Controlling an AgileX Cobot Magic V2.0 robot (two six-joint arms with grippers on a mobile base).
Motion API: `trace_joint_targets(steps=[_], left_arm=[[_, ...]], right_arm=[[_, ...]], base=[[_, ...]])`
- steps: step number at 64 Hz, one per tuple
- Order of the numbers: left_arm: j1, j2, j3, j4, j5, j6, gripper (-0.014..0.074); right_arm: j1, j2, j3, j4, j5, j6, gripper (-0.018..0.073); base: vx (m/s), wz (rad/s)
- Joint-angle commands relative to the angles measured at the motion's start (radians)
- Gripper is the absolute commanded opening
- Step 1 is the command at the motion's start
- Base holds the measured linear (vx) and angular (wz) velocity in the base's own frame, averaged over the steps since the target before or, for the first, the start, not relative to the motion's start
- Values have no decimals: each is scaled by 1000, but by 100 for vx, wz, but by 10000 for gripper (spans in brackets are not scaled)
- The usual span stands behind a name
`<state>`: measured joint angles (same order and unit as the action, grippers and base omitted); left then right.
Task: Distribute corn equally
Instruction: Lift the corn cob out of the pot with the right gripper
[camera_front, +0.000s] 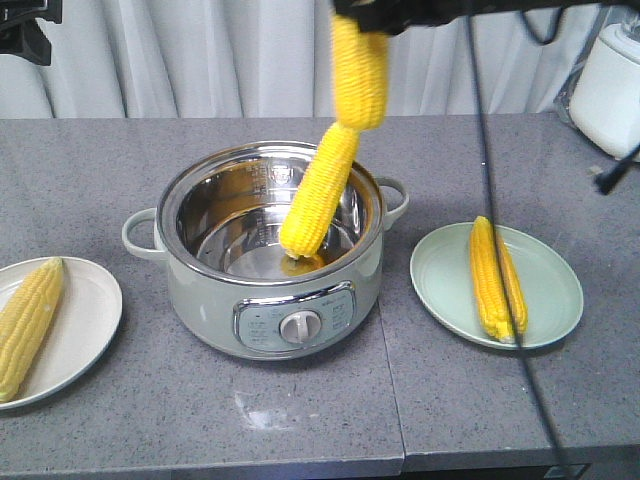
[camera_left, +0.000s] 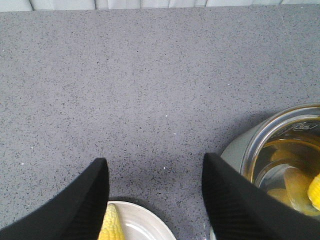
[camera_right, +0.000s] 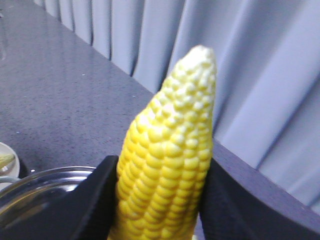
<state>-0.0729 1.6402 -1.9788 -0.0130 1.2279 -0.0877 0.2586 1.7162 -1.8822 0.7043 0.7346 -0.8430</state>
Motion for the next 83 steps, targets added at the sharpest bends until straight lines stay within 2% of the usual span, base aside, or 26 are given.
trace_joint_targets(steps=[1, 7, 13, 20, 31, 37, 53, 64, 74, 83], left_arm=[[-7, -35, -30, -9, -46, -1, 409], [-7, -35, -30, -33, -45, -1, 409], [-7, -35, -30, -88, -45, -1, 409], [-7, -35, -30, -164, -46, 49, 409], [-7, -35, -30, -257, -46, 124, 409], [-7, -35, -30, -290, -46, 130, 409], [-8, -35, -25, -325, -45, 139, 409], [-8, -23, -21, -429, -48, 244, 409], [-20, 12, -21, -568, -65, 346, 425], [-68, 55, -21, -593, -67, 456, 491]], right_arm=[[-67, -90, -31, -140, -53, 202, 209], [-153, -119, -31, -236, -4, 362, 209], [-247, -138, -31, -324, 79, 455, 211], [-348, -145, -31, -383, 177, 499, 213], [-455, -145, -27, -389, 268, 499, 216], [-479, -148, -27, -390, 274, 498, 216], [-478, -151, -27, -397, 268, 488, 216], [-478, -151, -27, -397, 271, 491, 216], [-478, -151, -27, -395, 271, 491, 216], [-478, -151, -27, -392, 271, 491, 216]], base=[[0, 0], [0, 0], [0, 0], [0, 0], [0, 0], [0, 0], [0, 0], [0, 0], [0, 0], [0, 0]])
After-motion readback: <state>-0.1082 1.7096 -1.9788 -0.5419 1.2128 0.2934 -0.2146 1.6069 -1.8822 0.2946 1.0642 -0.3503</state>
